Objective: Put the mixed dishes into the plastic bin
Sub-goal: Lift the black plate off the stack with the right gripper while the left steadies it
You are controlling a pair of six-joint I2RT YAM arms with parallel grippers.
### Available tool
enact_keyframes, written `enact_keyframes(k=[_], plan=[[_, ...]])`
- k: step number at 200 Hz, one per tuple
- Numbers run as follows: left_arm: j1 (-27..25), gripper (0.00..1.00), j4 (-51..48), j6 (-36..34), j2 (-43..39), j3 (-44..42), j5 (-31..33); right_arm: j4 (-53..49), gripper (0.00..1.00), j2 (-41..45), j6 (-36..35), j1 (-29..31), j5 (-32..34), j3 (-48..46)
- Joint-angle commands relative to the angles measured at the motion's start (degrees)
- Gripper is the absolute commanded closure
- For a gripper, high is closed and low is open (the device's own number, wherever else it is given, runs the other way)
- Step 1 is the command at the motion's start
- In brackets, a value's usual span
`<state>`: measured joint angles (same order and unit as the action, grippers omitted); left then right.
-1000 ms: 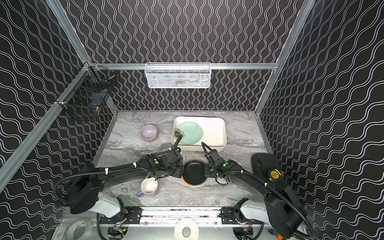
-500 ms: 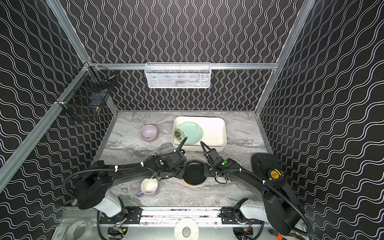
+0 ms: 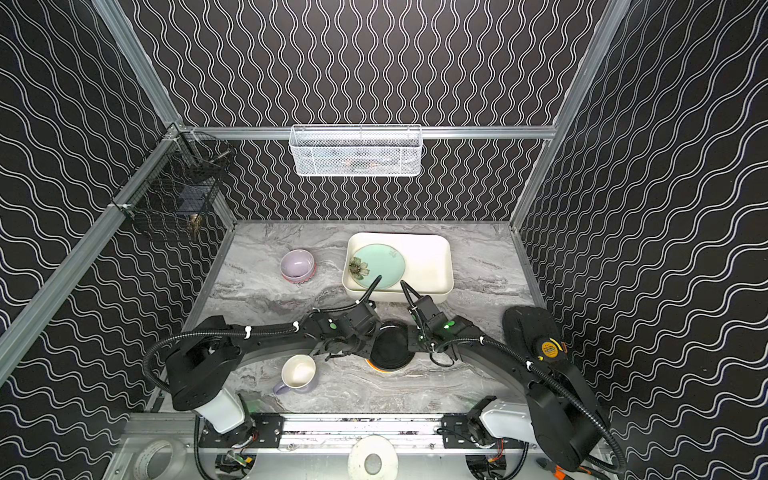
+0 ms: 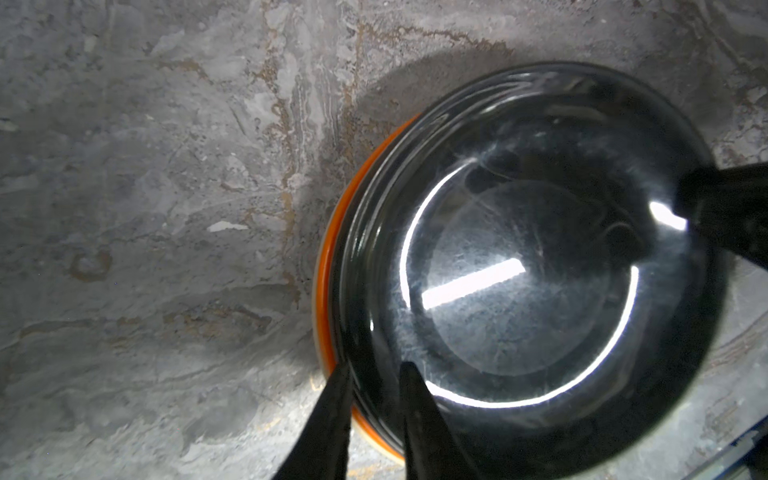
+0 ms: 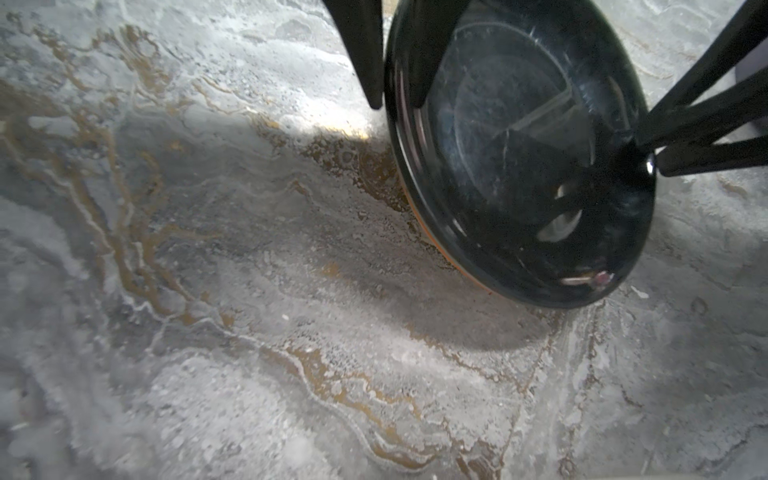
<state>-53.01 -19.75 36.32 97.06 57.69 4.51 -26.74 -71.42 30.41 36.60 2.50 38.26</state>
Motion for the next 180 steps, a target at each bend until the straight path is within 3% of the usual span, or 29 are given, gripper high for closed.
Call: enact_keyframes(k=[1, 45, 82, 113, 142, 180], plan=[[-0.2, 0.75, 0.9, 0.6, 0.6, 0.6, 0.0, -1.3, 0.85, 0.6, -0.2, 0.0, 1.2, 0.3], [-0.4, 0.76, 0.8, 0.5, 1.4, 1.4, 0.0, -0.6, 0.85, 1.2, 0.0, -0.1, 1.3, -0.5], [-0.6, 0.77, 1.0, 0.4, 2.0, 1.7, 0.1, 1.1, 0.89, 2.0, 0.2, -1.4, -2.3, -1.6], [-0.6, 0.77, 0.8, 0.3, 2.0, 1.8, 0.2, -0.6, 0.94, 2.7, 0.4, -2.4, -0.7, -1.5], [-0.6, 0.7, -0.5, 0.2, 0.8, 2.0, 2.0, -1.8, 0.97, 4.5, 0.0, -3.0, 0.0, -1.1], [-0.6, 0.52, -1.6, 0.2, -0.9, 2.1, 3.1, -2.8, 0.98, 5.2, -0.2, -3.2, 0.1, -0.4]])
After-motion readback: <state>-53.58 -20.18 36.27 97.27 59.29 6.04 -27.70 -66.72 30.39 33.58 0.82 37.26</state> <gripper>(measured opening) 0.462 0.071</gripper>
